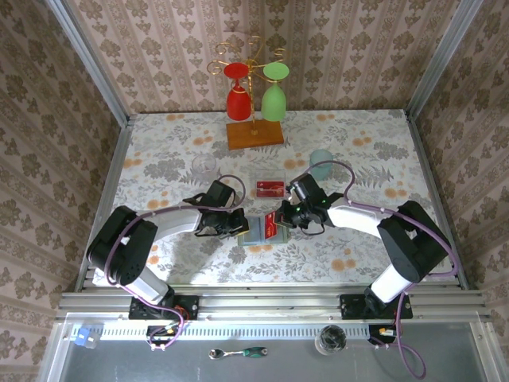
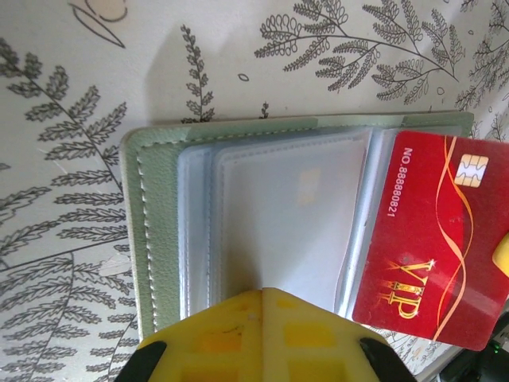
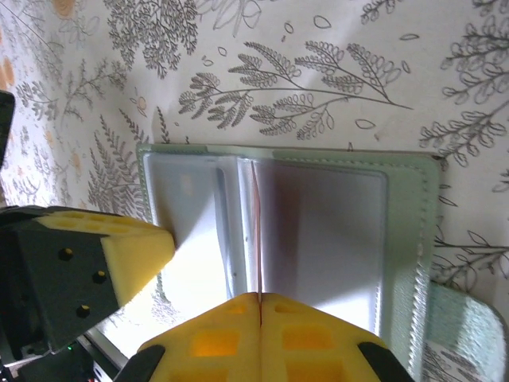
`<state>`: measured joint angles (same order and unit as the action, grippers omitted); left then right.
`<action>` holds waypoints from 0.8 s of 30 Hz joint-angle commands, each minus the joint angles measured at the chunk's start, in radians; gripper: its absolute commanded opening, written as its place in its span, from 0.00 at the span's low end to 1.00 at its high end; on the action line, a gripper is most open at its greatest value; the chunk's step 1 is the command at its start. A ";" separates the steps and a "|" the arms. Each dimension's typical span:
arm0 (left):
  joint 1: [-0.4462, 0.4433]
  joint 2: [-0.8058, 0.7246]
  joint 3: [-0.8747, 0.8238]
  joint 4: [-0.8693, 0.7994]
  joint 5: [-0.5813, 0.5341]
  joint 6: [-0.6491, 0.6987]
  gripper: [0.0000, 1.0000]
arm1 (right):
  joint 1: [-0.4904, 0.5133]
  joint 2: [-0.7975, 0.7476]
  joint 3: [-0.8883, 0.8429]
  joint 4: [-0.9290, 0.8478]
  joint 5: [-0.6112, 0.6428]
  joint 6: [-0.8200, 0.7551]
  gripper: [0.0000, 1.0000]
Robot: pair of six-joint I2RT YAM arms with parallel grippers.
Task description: Take the credit cards out of the card holder
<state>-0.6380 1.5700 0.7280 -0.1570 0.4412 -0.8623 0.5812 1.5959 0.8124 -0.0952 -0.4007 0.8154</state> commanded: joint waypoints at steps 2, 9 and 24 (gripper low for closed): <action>0.009 0.000 0.037 -0.032 0.007 0.017 0.00 | -0.004 -0.038 0.025 -0.076 0.028 -0.046 0.02; 0.011 -0.014 0.044 -0.032 0.008 0.012 0.00 | -0.006 -0.049 0.064 -0.145 0.042 -0.110 0.00; 0.027 -0.068 0.002 0.006 0.008 -0.009 0.03 | -0.001 0.035 0.378 -0.621 0.220 -0.831 0.00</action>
<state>-0.6186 1.5314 0.7460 -0.1619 0.4416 -0.8631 0.5804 1.6016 1.1297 -0.5446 -0.2550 0.2317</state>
